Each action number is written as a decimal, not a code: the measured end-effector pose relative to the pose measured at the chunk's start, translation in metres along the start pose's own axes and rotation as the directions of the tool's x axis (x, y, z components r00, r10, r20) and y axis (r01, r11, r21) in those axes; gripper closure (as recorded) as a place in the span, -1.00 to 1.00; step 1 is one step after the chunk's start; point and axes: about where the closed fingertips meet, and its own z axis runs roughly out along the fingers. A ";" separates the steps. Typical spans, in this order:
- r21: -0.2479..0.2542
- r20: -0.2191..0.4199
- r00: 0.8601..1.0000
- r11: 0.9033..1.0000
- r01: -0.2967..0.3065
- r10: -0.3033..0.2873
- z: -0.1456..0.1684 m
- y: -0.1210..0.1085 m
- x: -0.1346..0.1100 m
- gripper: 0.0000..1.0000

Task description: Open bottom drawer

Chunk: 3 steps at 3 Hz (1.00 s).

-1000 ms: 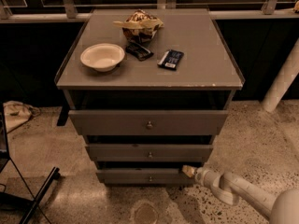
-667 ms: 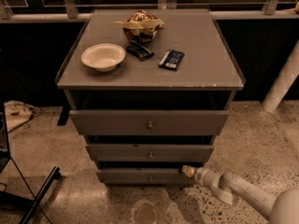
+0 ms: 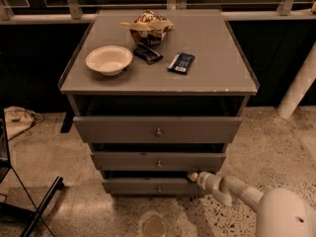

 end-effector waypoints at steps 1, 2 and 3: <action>0.001 0.001 1.000 1.000 0.001 -0.001 0.001 0.000 -0.001 1.00; 0.017 -0.067 0.998 1.000 0.001 0.000 0.008 -0.005 0.015 1.00; 0.017 -0.069 0.998 1.000 0.001 0.000 0.007 -0.004 0.014 1.00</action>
Offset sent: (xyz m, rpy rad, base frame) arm -0.0220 0.0071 -0.0514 -0.0663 0.1967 0.0858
